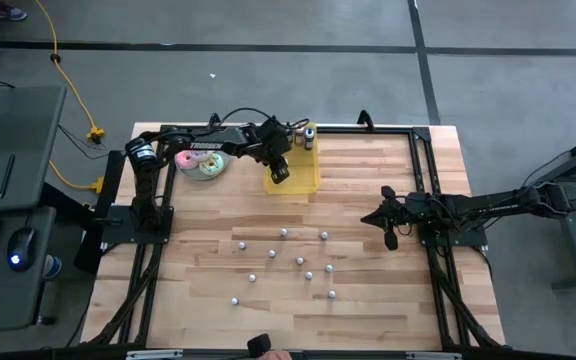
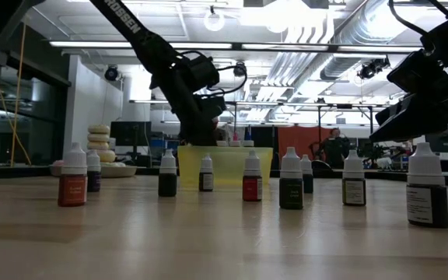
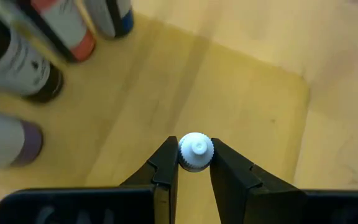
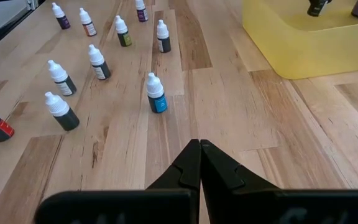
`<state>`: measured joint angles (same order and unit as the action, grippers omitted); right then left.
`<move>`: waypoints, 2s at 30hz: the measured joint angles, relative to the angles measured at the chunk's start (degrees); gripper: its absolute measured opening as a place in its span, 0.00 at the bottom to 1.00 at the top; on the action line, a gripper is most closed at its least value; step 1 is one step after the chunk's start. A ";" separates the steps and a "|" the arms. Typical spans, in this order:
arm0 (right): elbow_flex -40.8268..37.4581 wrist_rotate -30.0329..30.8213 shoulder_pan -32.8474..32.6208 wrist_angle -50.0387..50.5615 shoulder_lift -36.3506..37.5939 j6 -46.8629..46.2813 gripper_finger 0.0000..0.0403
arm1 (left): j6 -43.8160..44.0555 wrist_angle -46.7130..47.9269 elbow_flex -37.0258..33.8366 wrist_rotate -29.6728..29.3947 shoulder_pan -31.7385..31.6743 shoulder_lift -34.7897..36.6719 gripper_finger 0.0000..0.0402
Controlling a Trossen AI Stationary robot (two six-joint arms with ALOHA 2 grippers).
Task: Pick & Place food coloring
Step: Put the right small black food coloring bottle into the yellow bin, then put the small blue food coloring bottle into the yellow bin
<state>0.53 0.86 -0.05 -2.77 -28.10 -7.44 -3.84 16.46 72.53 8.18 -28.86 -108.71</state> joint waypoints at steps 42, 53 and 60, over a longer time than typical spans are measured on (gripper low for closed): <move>-0.02 0.00 0.00 -0.02 -0.02 0.00 0.00 | -4.81 -3.53 0.00 -0.18 1.53 -4.28 0.29; 0.00 0.00 0.00 0.00 0.00 0.00 0.00 | -3.42 -5.04 0.00 1.45 1.53 -4.26 0.37; -0.01 0.00 0.01 -0.02 -0.01 0.00 0.00 | -1.86 -5.48 0.00 0.69 1.53 -3.06 0.55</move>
<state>0.53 0.86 -0.04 -2.79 -28.10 -7.44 -5.69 10.98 72.53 8.87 -27.33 -111.77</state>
